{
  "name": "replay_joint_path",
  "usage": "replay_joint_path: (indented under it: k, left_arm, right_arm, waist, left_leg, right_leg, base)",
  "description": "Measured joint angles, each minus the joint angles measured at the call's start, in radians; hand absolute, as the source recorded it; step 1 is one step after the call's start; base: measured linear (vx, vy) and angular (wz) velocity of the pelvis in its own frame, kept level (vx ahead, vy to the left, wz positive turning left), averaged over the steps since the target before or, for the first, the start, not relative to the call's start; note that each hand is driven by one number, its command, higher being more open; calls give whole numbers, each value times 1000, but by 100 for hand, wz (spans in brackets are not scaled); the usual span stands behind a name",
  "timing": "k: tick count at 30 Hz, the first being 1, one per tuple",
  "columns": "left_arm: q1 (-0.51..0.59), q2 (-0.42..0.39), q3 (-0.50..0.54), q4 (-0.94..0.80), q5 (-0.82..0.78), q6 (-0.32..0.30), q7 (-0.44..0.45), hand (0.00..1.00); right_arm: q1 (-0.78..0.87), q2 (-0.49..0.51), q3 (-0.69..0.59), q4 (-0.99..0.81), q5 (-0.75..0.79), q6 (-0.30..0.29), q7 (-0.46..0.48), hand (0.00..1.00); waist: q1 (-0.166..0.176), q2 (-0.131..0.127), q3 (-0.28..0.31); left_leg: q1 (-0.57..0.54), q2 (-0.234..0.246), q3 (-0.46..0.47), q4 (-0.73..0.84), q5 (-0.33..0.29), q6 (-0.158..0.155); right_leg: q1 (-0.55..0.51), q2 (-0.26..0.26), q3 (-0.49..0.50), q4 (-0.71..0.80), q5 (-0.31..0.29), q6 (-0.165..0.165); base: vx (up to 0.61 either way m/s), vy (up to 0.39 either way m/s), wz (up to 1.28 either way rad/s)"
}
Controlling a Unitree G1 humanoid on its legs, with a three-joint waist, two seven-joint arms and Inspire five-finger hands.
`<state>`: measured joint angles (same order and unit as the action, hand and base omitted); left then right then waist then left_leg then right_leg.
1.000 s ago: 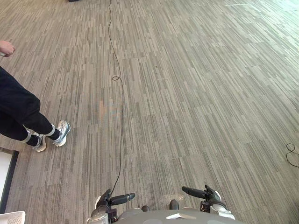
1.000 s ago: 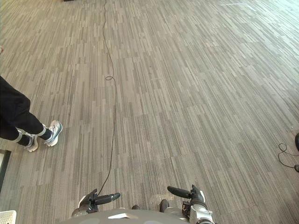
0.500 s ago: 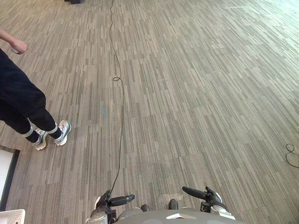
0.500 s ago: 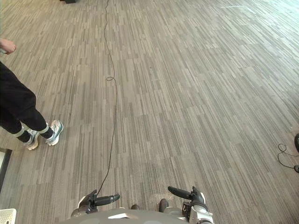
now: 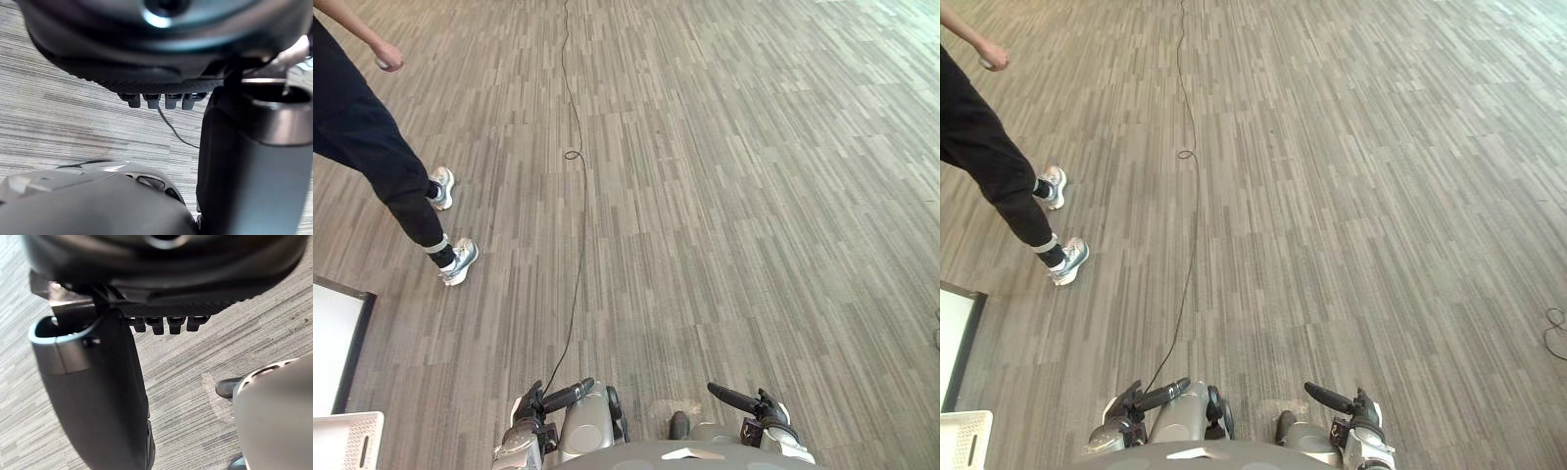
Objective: Pick up cushions and gather them together orderly.
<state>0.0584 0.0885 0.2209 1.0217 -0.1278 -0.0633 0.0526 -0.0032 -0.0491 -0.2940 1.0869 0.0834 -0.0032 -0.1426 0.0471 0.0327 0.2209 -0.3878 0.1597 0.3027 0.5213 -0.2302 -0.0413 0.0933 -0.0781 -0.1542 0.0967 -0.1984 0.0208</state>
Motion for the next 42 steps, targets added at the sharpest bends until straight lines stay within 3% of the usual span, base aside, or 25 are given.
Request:
replay_joint_path:
  k: [2, 3, 4, 8, 9, 11, 12, 13, 14, 15, 17, 20, 22, 23, 24, 25, 27, 29, 30, 32, 35, 37, 40, 41, 42]
  left_arm:
    - [-5, -4, 3, -1, -1, -2, 2, 100]
    - [-5, -7, 5, 0, -5, -2, 3, 100]
    - [-17, 4, 6, -6, -6, -2, 6, 100]
    - [-26, 14, 39, -19, 6, 1, 9, 100]
    - [-26, 13, 33, -19, 13, 1, 8, 100]
    - [-31, 24, -1, -18, 19, 5, 7, 100]
    - [-31, 29, -13, -17, 20, 9, 7, 100]
    - [-30, 29, -16, -16, 19, 14, 9, 100]
    - [-24, 26, -18, -16, 19, 19, 11, 100]
    - [-22, 20, -19, -16, 18, 20, 11, 100]
    - [-22, 13, -21, -15, 16, 20, 10, 100]
    - [-42, -18, -40, 31, 13, 22, 6, 100]
    - [-45, -17, -52, 35, 13, 22, 5, 100]
    - [-43, -16, -56, 38, 16, 22, 6, 100]
    - [-41, -30, -56, 48, 17, 20, 6, 100]
    - [-53, -32, -45, 57, 18, 20, 5, 100]
    - [-49, -43, -37, 63, 21, 21, 5, 100]
    - [-47, -56, -1, 51, 23, 22, -2, 100]
    - [-46, -61, 7, 35, 23, 21, -2, 100]
    - [-48, -60, 36, -7, 23, 19, 2, 100]
    - [-49, -54, 38, -67, 11, 5, 3, 100]
    - [-60, -55, 39, -82, 10, -1, 4, 100]
    - [-66, -66, 66, -93, 4, -2, 4, 100]
    - [-61, -72, 81, -88, -7, -2, 9, 100]
    - [-65, -61, 81, -83, -9, -3, 10, 100]
  right_arm:
    - [-2, 3, 1, 0, 0, 2, -1, 100]
    - [-3, 6, 1, 0, 0, 2, -2, 100]
    - [-14, 30, 1, -3, 0, 2, -1, 100]
    - [-15, 91, -3, -13, -3, -2, 11, 100]
    - [-15, 92, -3, -14, -3, -5, 14, 100]
    - [-14, 96, 1, -29, -5, -10, 19, 100]
    - [-15, 95, 3, -41, -7, -13, 21, 100]
    - [-14, 94, 3, -55, -8, -19, 22, 100]
    - [-15, 91, 5, -74, -9, -24, 25, 100]
    - [-15, 90, 9, -89, -12, -27, 25, 100]
    - [-19, 87, 15, -95, -13, -39, 26, 100]
    - [-56, 56, 21, -79, -14, -45, 28, 100]
    - [-62, 43, 23, -57, -21, -34, 28, 100]
    - [-60, 21, 19, -35, -20, -13, 33, 100]
    - [-84, 4, 19, -20, -29, -9, 30, 100]
    - [-107, -4, 11, -11, -48, -12, 28, 100]
    - [-97, 7, -25, -10, -55, -9, 30, 100]
    - [-68, 15, -30, -37, -58, -8, 29, 100]
    - [-57, 18, -14, -53, -60, -9, 28, 100]
    - [-52, 29, 0, -52, -55, -9, 23, 100]
    - [-40, 49, 5, -53, -42, -8, 11, 100]
    - [-42, 56, 3, -53, -42, -5, 8, 100]
    - [-42, 69, 4, -53, -41, -4, 1, 100]
    - [-31, 77, 16, -49, -41, -3, -2, 100]
    - [-29, 91, 25, -49, -41, -4, -2, 100]
  waist:
    - [5, 1, 0]
    - [11, -9, -5]
    - [14, -35, -3]
    - [31, -88, -21]
    - [34, -83, -28]
    - [37, -95, -33]
    - [37, -98, -32]
    - [35, -96, -28]
    - [28, -91, -26]
    - [23, -90, -26]
    - [18, -88, -25]
    - [-8, -70, -14]
    - [-25, -64, -3]
    - [-47, -59, 10]
    - [-39, -19, 16]
    - [-35, -10, 26]
    - [-34, -4, 27]
    - [-48, 12, 31]
    - [-42, 21, 33]
    - [-26, 19, 35]
    - [-2, -13, 45]
    - [6, -18, 49]
    - [17, -31, 56]
    - [50, -42, 38]
    - [52, -65, 32]
  left_leg:
    - [-17, -31, -3, -223, 145, -8]
    - [-2, -45, 7, -246, 277, 13]
    - [-11, -63, 31, -211, 231, 68]
    - [2, -51, 58, 11, 44, 142]
    - [26, -46, 58, 22, 1, 133]
    - [98, -53, 69, 22, -70, 118]
    - [132, -54, 72, 22, -92, 117]
    - [178, -54, 73, 20, -121, 115]
    - [271, -54, 73, -12, -150, 109]
    - [336, -54, 72, -55, -158, 99]
    - [388, -54, 71, -100, -161, 91]
    - [540, -50, 58, -235, -155, 63]
    - [600, -51, 29, -287, -152, 57]
    - [660, -52, -24, -327, -145, 34]
    - [672, -19, -44, -332, -130, 15]
    - [671, -11, -77, -317, -90, -17]
    - [690, 7, -139, -234, -8, -41]
    - [553, 69, -229, 133, 124, -35]
    - [467, 105, -235, 319, 159, -55]
    - [290, 166, -193, 582, 59, -60]
    - [103, 141, -111, 479, -49, -19]
    - [43, 113, -90, 315, -55, -10]
    - [-18, 45, -99, -29, 40, -18]
    - [12, 9, -104, -74, 193, 9]
    - [11, -3, -89, -64, 164, 5]
  right_leg:
    - [33, -44, 8, -18, -32, 46]
    - [48, -67, 18, -24, -51, 64]
    - [48, -92, 23, -24, -46, 54]
    - [59, -133, 32, 130, -12, 72]
    - [30, -137, 37, 228, -1, 92]
    - [-114, -173, 84, 594, 94, 196]
    - [-168, -186, 88, 729, 142, 197]
    - [-221, -198, 73, 870, 143, 171]
    - [-289, -203, 22, 1019, 92, 90]
    - [-337, -195, -28, 1045, 55, 48]
    - [-392, -182, -78, 1012, 23, 31]
    - [-534, -101, -212, 566, 1, 9]
    - [-542, -50, -206, 305, 92, 22]
    - [-516, -14, -165, 218, 299, -77]
    - [-512, 16, -177, 243, 275, -86]
    - [-534, 15, -171, 324, 221, -116]
    - [-509, 8, -181, 438, 110, -126]
    - [-387, 38, -221, 392, 21, -119]
    - [-340, 65, -222, 362, 2, -118]
    - [-229, 101, -216, 295, -14, -128]
    - [-60, 91, -185, 176, -40, -91]
    - [-14, 72, -169, 158, -53, -70]
    - [48, 20, -116, 154, -122, -19]
    - [65, -8, -44, 157, -152, 10]
    - [63, -24, -17, 155, -153, 3]
  base:
    - [455, 359, -18]
    - [601, 411, -26]
    - [632, 373, -26]
    - [480, 255, -17]
    - [560, 301, -13]
    - [490, 261, -18]
    - [400, 162, -20]
    - [384, 90, -21]
    - [467, 58, -13]
    - [394, 12, -4]
    - [325, -30, 7]
    - [649, -118, 33]
    - [573, -151, 67]
    - [422, -133, 54]
    - [712, -215, 29]
    - [842, -255, -18]
    - [812, -265, 7]
    - [586, -204, 36]
    - [503, -166, 11]
    - [478, -103, -11]
    - [421, -10, -12]
    - [484, 117, -28]
    - [643, 326, -57]
    - [343, 183, -68]
    - [598, 260, -64]
